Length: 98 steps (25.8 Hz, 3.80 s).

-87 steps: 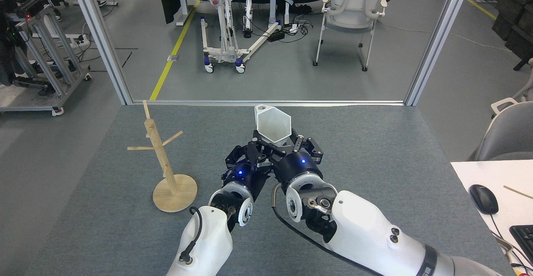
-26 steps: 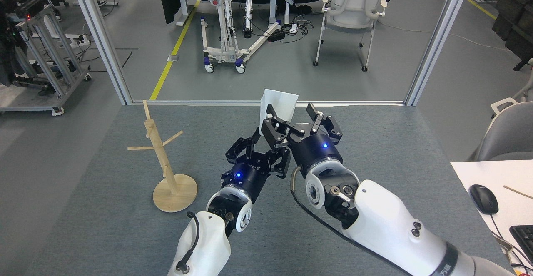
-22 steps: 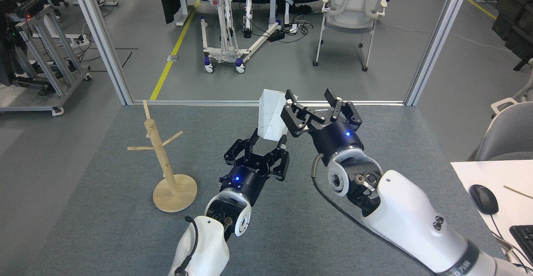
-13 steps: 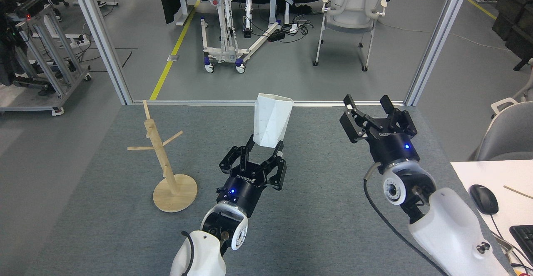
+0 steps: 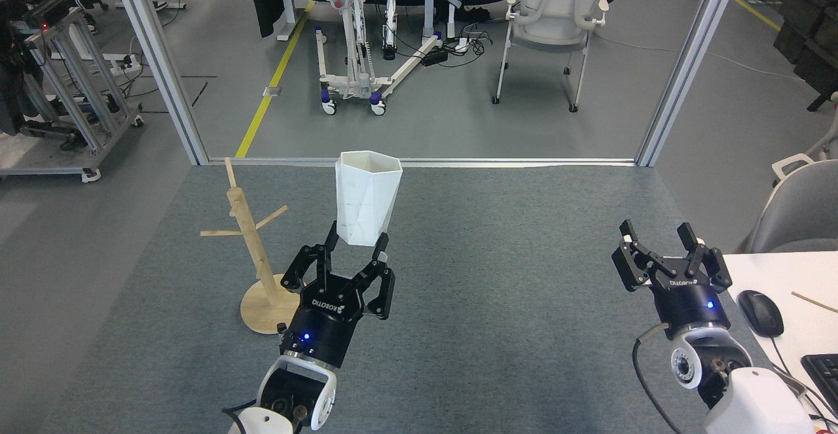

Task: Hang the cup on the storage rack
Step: 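Withdraw the right gripper and carry the cup toward the wooden stand, then move the cup with the left gripper beside the stand's peg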

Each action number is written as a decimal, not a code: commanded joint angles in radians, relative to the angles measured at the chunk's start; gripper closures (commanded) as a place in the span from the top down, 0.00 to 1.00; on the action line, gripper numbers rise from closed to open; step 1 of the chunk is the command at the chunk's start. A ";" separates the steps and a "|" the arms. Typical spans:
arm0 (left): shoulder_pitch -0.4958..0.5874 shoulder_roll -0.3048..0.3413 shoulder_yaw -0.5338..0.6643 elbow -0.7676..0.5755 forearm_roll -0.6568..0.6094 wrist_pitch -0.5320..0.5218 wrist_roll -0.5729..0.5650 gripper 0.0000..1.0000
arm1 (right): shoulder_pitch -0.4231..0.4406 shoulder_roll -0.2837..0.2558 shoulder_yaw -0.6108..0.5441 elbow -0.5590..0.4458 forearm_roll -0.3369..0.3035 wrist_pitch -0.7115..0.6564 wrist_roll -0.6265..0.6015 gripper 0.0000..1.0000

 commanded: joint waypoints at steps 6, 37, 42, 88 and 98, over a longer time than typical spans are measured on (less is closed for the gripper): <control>0.108 0.069 0.030 -0.076 -0.103 0.065 0.096 0.06 | 0.037 0.050 -0.094 0.081 0.114 -0.056 -0.034 0.99; 0.214 0.159 0.198 0.046 -0.111 -0.336 0.396 0.00 | 0.192 0.197 -0.099 -0.049 0.343 -0.029 -0.026 0.99; 0.173 0.185 0.259 0.123 -0.112 -0.417 0.447 0.00 | 0.327 0.203 -0.102 -0.212 0.426 0.085 -0.021 0.99; 0.033 0.210 0.405 0.442 -0.005 -0.416 0.466 0.00 | 0.330 0.216 -0.105 -0.227 0.430 0.099 -0.020 0.99; 0.006 0.210 0.403 0.462 -0.006 -0.417 0.466 0.00 | 0.331 0.216 -0.134 -0.220 0.429 0.097 -0.020 0.99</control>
